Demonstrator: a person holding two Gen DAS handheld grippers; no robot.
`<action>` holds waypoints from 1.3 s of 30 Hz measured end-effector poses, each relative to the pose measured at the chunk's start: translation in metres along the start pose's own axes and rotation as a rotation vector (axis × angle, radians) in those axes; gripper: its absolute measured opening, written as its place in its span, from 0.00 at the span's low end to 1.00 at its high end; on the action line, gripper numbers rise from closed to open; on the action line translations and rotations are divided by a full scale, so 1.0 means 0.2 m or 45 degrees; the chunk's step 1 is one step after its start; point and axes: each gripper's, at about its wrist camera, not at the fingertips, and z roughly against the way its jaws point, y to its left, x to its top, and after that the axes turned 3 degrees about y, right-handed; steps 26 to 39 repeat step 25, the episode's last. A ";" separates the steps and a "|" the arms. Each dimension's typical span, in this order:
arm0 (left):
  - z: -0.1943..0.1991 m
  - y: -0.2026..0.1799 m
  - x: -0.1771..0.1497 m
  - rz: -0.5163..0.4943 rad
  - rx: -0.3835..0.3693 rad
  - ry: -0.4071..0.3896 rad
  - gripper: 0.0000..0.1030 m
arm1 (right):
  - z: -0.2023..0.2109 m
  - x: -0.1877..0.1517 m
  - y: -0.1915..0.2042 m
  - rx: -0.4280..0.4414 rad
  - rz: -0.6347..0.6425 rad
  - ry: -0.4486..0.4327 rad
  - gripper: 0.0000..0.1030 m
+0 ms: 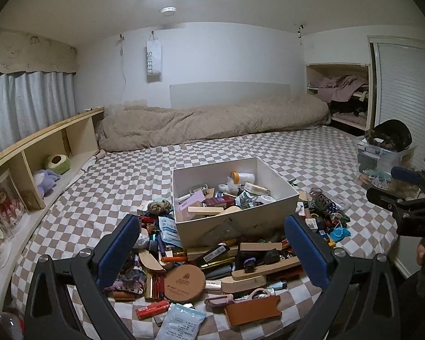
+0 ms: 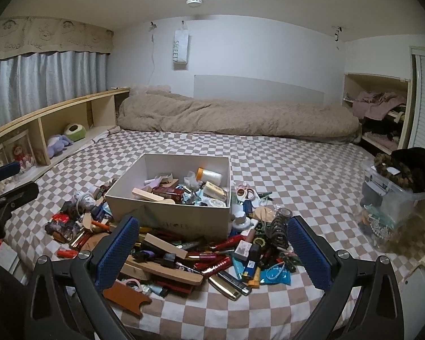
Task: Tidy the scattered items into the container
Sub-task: 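Withdraw both tools from the box back over the pile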
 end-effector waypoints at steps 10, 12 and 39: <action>-0.02 0.01 -0.04 0.026 -0.017 0.037 1.00 | 0.00 -0.04 -0.01 0.003 -0.036 0.021 1.00; -0.02 0.01 -0.05 0.036 -0.022 0.038 1.00 | 0.00 -0.04 -0.01 0.003 -0.040 0.019 1.00; -0.03 0.03 -0.05 0.046 -0.022 0.044 1.00 | 0.00 -0.03 0.01 0.007 -0.025 0.016 1.00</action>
